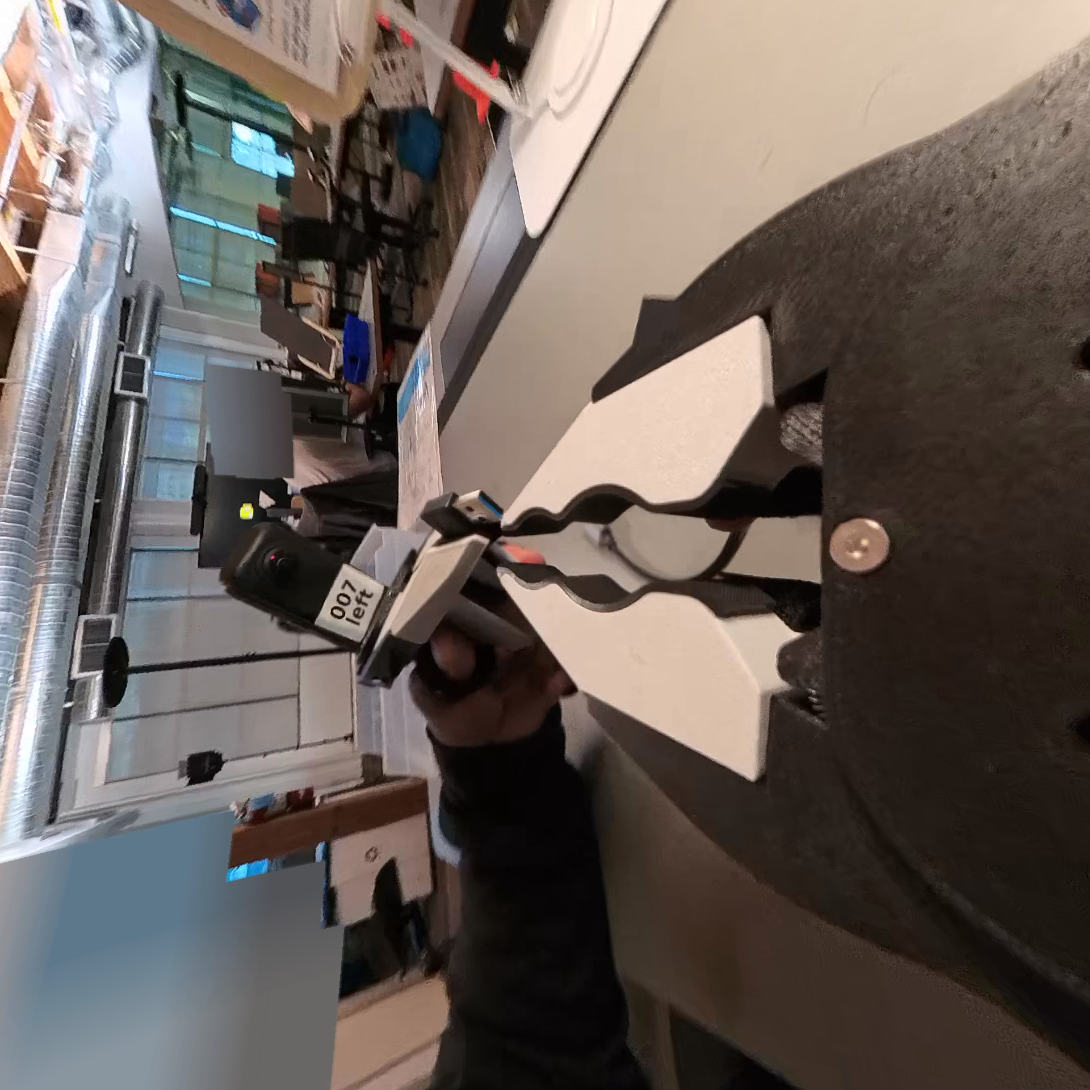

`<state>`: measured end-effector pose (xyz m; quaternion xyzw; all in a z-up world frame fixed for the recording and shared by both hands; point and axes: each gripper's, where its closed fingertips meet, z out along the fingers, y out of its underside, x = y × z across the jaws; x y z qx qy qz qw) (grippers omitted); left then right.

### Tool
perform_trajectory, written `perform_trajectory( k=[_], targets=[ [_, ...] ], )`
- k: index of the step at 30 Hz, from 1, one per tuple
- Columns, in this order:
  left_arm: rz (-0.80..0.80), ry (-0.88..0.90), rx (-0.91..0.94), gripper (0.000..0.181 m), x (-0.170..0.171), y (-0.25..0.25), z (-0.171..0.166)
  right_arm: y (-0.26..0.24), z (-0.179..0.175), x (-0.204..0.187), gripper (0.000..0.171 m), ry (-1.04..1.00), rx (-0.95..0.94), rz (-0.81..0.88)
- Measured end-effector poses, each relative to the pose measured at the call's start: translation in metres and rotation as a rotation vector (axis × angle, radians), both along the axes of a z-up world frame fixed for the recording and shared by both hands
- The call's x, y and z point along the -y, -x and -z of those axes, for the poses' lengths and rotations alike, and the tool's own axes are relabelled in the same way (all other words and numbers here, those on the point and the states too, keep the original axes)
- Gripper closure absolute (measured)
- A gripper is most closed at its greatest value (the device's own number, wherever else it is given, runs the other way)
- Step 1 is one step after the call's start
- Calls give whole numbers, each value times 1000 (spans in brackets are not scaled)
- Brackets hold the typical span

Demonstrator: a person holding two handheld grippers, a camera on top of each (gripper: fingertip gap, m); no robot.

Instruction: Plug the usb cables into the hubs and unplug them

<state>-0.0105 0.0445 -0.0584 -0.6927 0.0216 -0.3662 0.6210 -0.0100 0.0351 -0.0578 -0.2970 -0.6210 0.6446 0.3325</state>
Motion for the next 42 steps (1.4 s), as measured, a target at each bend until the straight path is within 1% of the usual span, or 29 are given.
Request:
perform_trajectory(
  k=[3, 6, 8, 10, 12, 16, 24, 26, 27, 29, 31, 33, 35, 39, 41, 42],
  targets=[
    [1, 53, 190, 173, -3, 7, 3, 3, 4, -16, 159, -229, -138, 136],
    [8, 110, 359, 173, -7, 8, 9, 3, 8, -28, 155, -574, -354, 290],
    [6, 155, 408, 173, -10, 6, 17, 2, 13, -28, 150, -787, -466, 347],
    [15, 195, 442, 173, -13, -1, 24, 1, 17, -25, 143, -947, -548, 374],
    [33, 215, 453, 172, -15, -9, 29, 1, 22, -24, 137, -1034, -589, 386],
    [75, 250, 470, 172, -18, -23, 37, 1, 35, -25, 139, -1122, -610, 371],
    [28, 289, 534, 173, -23, -18, 49, 6, 48, -29, 151, -1176, -611, 341],
    [7, 301, 543, 172, -24, -15, 52, 8, 49, -31, 158, -1160, -598, 346],
    [-7, 308, 531, 168, -24, -13, 54, 9, 49, -32, 159, -1144, -587, 342],
    [-25, 308, 481, 152, -25, -9, 55, 10, 49, -34, 160, -1100, -556, 333],
    [-13, 281, 428, 146, -22, -6, 49, 11, 47, -37, 161, -1033, -524, 324],
    [-9, 245, 359, 142, -18, -2, 42, 11, 45, -40, 161, -946, -475, 301],
    [-25, 206, 247, 142, -15, 3, 38, 10, 45, -41, 161, -846, -413, 264],
    [-108, 121, -66, 142, -10, 15, 38, 5, 44, -38, 162, -611, -274, 149],
    [-140, 97, -222, 142, -11, 16, 42, 2, 38, -38, 163, -533, -255, 131],
    [-154, 89, -270, 143, -11, 16, 43, 2, 35, -39, 163, -521, -260, 134]
  ],
)
